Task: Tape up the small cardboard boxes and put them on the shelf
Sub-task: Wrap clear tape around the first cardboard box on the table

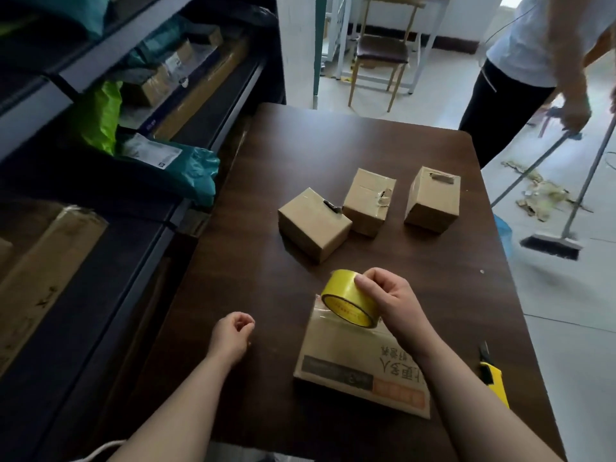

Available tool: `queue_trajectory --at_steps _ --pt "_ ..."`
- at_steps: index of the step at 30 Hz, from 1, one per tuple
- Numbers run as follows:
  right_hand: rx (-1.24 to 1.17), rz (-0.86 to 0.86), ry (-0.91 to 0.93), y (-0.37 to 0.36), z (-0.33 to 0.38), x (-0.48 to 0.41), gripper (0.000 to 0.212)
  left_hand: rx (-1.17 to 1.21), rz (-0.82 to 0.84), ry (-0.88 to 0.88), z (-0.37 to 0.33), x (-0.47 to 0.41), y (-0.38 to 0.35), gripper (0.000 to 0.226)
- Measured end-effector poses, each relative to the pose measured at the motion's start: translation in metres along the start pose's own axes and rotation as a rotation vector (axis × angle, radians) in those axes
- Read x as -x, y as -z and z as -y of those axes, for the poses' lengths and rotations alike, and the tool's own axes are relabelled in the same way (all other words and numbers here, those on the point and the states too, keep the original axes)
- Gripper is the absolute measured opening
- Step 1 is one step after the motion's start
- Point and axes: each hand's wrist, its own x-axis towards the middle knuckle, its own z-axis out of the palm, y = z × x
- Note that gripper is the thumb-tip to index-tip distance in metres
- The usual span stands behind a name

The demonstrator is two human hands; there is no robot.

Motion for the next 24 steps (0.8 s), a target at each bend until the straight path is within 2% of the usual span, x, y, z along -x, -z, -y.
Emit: queue_trajectory --at_steps 5,7,10,12,14,17,19,22,24 --pt "0.039 0.005 0.002 -0.024 -0.003 -0.008 0.026 -0.273 0.006 -0.033 0.020 -0.015 -0.009 0.013" --pt "0.035 -0.004 0.005 -0.030 -0.003 -0.009 0.027 -0.308 -0.003 -0.013 0.021 -0.016 -0.009 0.009" --pt "0.023 -0.020 0.010 -0.037 -0.002 -0.008 0.026 -0.442 -0.004 -0.025 0.015 -0.018 -0.004 0.055" --pt "0.021 -0.030 0.018 -0.040 -0.002 -0.006 0.026 -0.499 -0.019 -0.032 0.006 -0.021 0.000 0.058" --pt "0.003 -0.039 0.025 -0.042 -0.001 -0.003 0.027 -0.344 -0.004 -0.065 -0.013 -0.020 0.004 0.046" --pt "-0.008 -0.044 0.037 -0.045 0.002 0.001 0.026 0.164 0.075 -0.225 -0.054 -0.005 0.010 0.026" --pt "-0.005 -0.044 0.042 -0.046 0.004 0.003 0.026 0.381 0.174 -0.309 -0.081 0.018 0.017 0.022" --pt "-0.003 -0.046 0.064 -0.046 0.008 0.007 0.024 0.506 0.282 -0.346 -0.102 0.042 0.019 0.020" --pt "0.010 -0.042 0.084 -0.046 0.011 0.010 0.025 0.553 0.295 -0.305 -0.106 0.049 0.017 0.022"
